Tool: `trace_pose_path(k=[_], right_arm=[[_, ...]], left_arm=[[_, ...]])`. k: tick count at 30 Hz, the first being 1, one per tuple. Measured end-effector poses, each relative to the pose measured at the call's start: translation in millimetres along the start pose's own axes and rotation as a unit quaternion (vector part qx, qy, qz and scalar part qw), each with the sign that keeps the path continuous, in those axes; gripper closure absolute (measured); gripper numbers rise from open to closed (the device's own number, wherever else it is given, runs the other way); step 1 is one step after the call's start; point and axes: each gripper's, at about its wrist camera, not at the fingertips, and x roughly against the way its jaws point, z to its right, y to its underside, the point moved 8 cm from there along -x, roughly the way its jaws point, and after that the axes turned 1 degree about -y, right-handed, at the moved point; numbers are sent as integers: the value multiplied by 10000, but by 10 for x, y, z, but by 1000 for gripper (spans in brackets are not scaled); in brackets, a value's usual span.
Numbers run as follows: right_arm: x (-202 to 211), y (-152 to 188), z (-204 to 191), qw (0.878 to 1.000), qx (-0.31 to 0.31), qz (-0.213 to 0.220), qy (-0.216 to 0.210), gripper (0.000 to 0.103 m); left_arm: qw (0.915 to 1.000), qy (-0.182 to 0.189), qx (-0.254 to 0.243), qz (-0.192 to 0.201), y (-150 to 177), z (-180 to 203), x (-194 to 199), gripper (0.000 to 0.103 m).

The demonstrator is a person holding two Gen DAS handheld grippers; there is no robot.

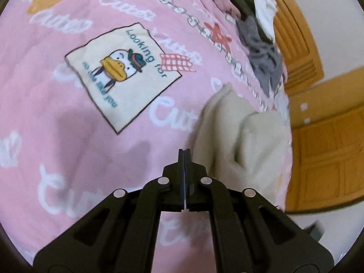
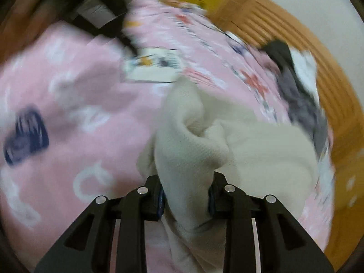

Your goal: Fold large clothes

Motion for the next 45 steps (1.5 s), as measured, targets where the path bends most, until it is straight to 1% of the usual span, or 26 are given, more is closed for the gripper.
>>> trace_pose_path(k=[4, 7, 8, 9, 10, 12, 14, 17, 18, 20, 21, 22, 24, 25, 26, 28, 29, 32, 34, 35, 36, 37, 39, 42, 43, 45], right_arm=[[-209, 74, -230, 9978, 572, 78, 324, 74], [-219, 142, -242, 9955, 760, 251, 500, 67], [-173, 158, -216, 9972, 586, 275, 384, 61], [-120, 172, -160, 9987, 351, 294, 230, 60], [-81, 155, -88, 9995, 69, 303, 92, 60], [25, 134, 59, 9975, -541, 336, -304, 60], [194, 166, 282, 9851, -1399, 373, -927, 58], [470, 232, 540, 9588, -2246, 232, -1721, 51], [538, 223, 664, 9507, -2493, 211, -1832, 38], [706, 172, 1202, 9335, -3199, 140, -1615, 21], [733, 116, 1514, 9250, -3521, 123, -1424, 17], [711, 78, 1727, 9217, -3686, 17, -1207, 15], [404, -21, 2191, 9148, -3936, -780, -467, 14], [259, -43, 2282, 9090, -4002, -1109, -348, 14], [24, -59, 2380, 8946, -4166, -1597, -267, 14], [-360, -45, 2448, 8688, -4376, -2316, 16, 18], [-503, -76, 2458, 8650, -4321, -2539, 217, 21], [-866, -159, 2357, 8651, -4072, -2884, 508, 21], [-1012, -3, 2304, 8466, -4198, -3209, 637, 24], [-1022, 50, 2295, 8401, -4263, -3292, 650, 31], [-1039, 123, 2260, 8346, -4335, -3341, 628, 31], [-1034, 166, 2226, 8353, -4329, -3334, 606, 31], [-1051, 148, 2182, 8415, -4274, -3276, 437, 17], [-1168, 29, 2027, 8535, -4019, -3318, -16, 15], [-1225, 10, 1974, 8613, -3813, -3359, -15, 18], [-1294, 58, 1963, 8713, -3554, -3373, 277, 58]], left_arm=[[9969, 190, -635, -430, -123, 315, -107, 102], [9859, 554, -1106, -1124, -49, 728, -452, 102], [9820, 752, -1094, -1346, 4, 802, -564, 102], [9772, 818, -1028, -1668, 71, 829, -730, 102], [9772, 677, -930, -1784, 107, 781, -875, 102], [9822, 474, -626, -1709, 130, 606, -1031, 102], [9823, 445, -303, -1792, 221, 403, -1164, 102], [9804, 559, -120, -1886, 438, 202, -1297, 101], [9818, 619, -122, -1793, 469, 174, -1304, 101], [9828, 685, -141, -1710, 490, 144, -1320, 101], [9829, 735, -125, -1681, 493, 130, -1337, 101], [9833, 753, -148, -1653, 509, 124, -1357, 101], [9852, 739, -206, -1534, 551, 122, -1372, 101], [9865, 722, -221, -1455, 571, 123, -1372, 101], [9874, 711, -233, -1392, 579, 122, -1366, 101], [9893, 693, -284, -1252, 595, 115, -1351, 101], [9896, 709, -273, -1220, 601, 111, -1337, 101], [9890, 942, -23, -1143, 621, 48, -1294, 101], [9867, 1134, 168, -1150, 632, 1, -1295, 101], [9860, 1186, 203, -1154, 636, -5, -1290, 101], [9856, 1212, 216, -1156, 644, -10, -1285, 101], [9856, 1216, 203, -1160, 652, -15, -1283, 101], [9858, 1193, 166, -1174, 665, -34, -1272, 101], [9866, 1149, 111, -1150, 662, 23, -1280, 101], [9867, 1147, 108, -1145, 654, 40, -1294, 101], [9862, 1160, 145, -1175, 651, 32, -1304, 101]])
